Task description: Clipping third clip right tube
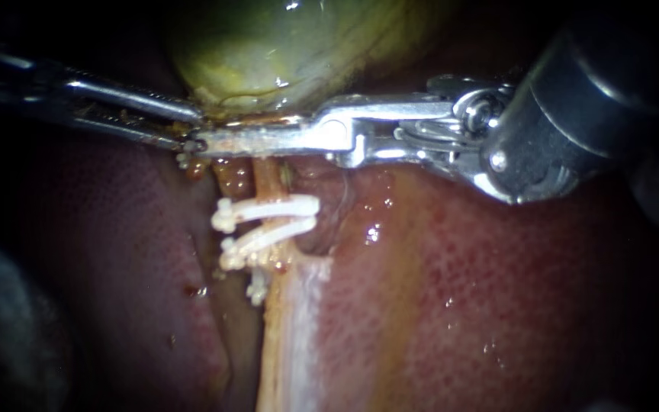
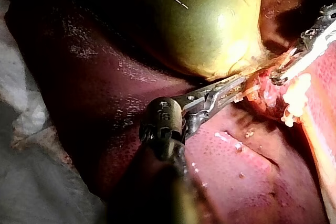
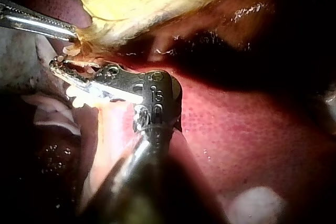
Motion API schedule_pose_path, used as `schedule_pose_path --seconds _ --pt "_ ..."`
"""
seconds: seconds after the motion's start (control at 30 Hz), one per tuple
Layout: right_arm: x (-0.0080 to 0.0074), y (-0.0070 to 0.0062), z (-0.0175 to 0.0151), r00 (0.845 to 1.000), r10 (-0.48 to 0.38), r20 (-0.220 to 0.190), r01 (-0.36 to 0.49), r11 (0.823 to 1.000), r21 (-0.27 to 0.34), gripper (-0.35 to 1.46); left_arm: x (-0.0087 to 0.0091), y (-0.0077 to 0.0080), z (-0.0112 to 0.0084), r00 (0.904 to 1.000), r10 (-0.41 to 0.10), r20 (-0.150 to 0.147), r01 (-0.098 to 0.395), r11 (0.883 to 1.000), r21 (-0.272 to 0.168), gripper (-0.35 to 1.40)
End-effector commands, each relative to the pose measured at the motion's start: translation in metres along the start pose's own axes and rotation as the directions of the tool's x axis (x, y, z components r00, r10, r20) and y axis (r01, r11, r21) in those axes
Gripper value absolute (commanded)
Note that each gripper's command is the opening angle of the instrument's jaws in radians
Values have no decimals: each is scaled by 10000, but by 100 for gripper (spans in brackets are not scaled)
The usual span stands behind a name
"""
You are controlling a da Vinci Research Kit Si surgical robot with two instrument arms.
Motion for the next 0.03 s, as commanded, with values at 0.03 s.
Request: schedule_pose_path --seconds 0.03 --pt "-1 1 0 10000 44 6 -44 10000 -1 -35 0 0 0 10000 0 1 0 10000 1 -35"
